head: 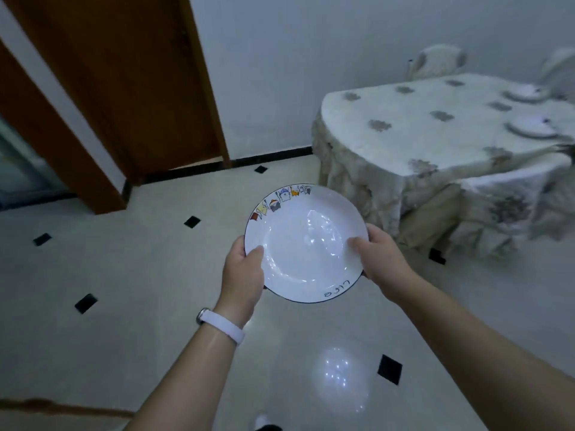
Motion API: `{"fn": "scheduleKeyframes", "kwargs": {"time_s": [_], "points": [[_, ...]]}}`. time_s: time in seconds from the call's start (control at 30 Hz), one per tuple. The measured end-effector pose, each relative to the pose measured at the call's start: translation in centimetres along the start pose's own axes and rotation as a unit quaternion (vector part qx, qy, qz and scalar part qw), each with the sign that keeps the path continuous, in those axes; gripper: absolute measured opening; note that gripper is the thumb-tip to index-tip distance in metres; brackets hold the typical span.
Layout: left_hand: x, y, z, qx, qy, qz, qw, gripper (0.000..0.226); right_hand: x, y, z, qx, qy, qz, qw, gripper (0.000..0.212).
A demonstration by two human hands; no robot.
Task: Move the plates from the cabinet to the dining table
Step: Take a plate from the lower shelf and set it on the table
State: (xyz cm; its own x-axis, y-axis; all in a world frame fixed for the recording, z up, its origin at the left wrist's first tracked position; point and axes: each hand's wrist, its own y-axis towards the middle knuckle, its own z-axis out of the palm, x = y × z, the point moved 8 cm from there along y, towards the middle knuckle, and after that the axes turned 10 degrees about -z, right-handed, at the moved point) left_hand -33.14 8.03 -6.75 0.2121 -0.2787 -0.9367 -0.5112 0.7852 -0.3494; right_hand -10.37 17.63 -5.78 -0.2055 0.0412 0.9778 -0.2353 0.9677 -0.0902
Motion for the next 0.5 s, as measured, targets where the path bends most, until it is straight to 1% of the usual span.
{"fn": "scheduleKeyframes", "kwargs": {"time_s": [0.13, 0.23, 0.37, 0.5], "points": [[-1.2, 2.1, 7.9, 0.084, 0.033, -0.001, 0.996, 0.026, -1.0, 0.3, -7.0, -0.094, 0.015, 0.015, 0.995, 0.022], [-1.8, 3.6, 12.7, 0.131, 0.045, -0.005, 0.99, 0.028, -1.6, 0.9, -10.6, -0.146, 0.011, 0.025, 0.989, 0.022], [-2.3, 6.3, 17.6, 0.179, 0.064, -0.012, 0.982, 0.03, -2.0, 2.7, -13.7, -0.201, 0.012, 0.034, 0.979, 0.027], [-3.2, 10.9, 21.2, 0.217, 0.088, -0.015, 0.972, 0.028, -2.4, 6.1, -14.9, -0.241, 0.015, 0.043, 0.969, 0.025]]}}
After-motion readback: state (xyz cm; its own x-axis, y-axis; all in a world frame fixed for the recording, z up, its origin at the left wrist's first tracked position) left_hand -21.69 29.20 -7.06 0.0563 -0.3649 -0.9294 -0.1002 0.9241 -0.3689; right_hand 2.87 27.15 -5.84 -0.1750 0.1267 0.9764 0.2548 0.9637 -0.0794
